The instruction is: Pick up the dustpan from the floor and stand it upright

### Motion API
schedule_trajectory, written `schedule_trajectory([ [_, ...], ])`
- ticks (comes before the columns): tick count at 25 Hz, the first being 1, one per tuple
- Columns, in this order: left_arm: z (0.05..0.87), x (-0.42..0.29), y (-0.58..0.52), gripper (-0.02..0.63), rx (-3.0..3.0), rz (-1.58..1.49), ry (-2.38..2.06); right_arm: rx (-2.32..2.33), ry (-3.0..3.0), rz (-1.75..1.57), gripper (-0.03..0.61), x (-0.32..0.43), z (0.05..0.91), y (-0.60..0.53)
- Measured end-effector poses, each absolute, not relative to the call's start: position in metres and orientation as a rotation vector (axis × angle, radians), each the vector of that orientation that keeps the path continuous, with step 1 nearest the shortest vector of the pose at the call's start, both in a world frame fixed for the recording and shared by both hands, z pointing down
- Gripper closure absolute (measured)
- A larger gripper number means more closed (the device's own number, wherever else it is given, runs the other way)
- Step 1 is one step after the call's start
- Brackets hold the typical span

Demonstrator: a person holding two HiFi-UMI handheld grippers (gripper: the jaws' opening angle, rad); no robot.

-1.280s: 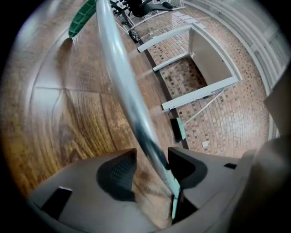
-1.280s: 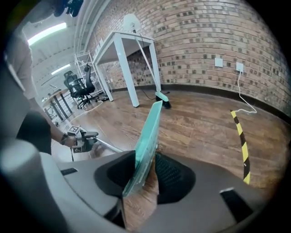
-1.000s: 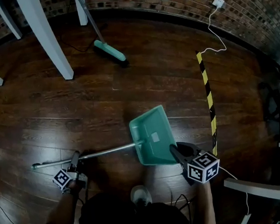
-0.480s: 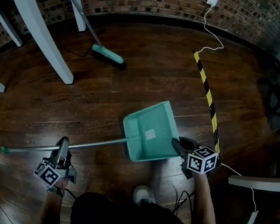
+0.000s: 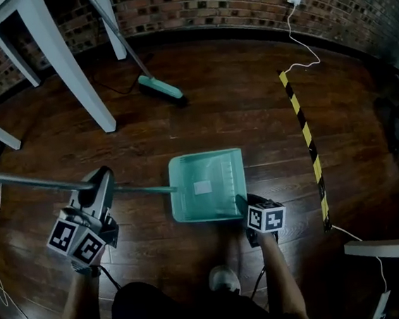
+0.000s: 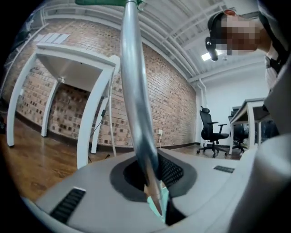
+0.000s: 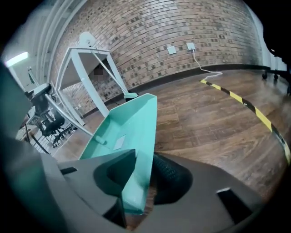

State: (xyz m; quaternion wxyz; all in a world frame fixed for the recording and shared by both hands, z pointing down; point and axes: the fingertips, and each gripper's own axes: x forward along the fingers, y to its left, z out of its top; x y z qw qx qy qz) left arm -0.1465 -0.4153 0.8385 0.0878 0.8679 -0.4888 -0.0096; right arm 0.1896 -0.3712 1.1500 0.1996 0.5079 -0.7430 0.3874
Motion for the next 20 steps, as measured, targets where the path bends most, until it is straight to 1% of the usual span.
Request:
schedule_trajectory([
  [5, 0.829, -0.113, -0.417, 0.594, 2.669, 0.063, -1.455, 1.402, -2.117, 1.127, 0.445, 0.19, 1.172, -0.376],
  [6, 0.828, -0.109, -0.418, 0.595, 2.675, 0.082, -1.456, 1.389, -2.118, 1.151, 0.439, 0.191, 1.177, -0.374],
  [7, 0.827, -0.105, -0.419, 0.595, 2.686, 0.099, -1.456, 1.389, -2.108, 1.14, 0.417, 0.194, 1.179, -0.372],
  [11, 0.817, -0.088, -0.419, 0.598, 2.769, 0.149, -1.439, 1.418, -2.045, 0.82, 0.414, 0.219, 1.171, -0.367],
  [16, 0.812, -0.072, -0.421, 0.59, 2.857, 0.173, -1.383, 1.42, -2.073, 0.642, 0.416, 0.217, 1.147, -0.365],
  [17, 0.81, -0.07, -0.422, 0.575, 2.864, 0.158, -1.376, 1.424, -2.094, 0.608, 0.419, 0.214, 1.139, -0.367],
  [20, 0.803, -0.067, -0.419, 0.549, 2.898, 0.146, -1.359, 1.452, -2.171, 0.494, 0.466, 0.201, 1.103, -0.381],
])
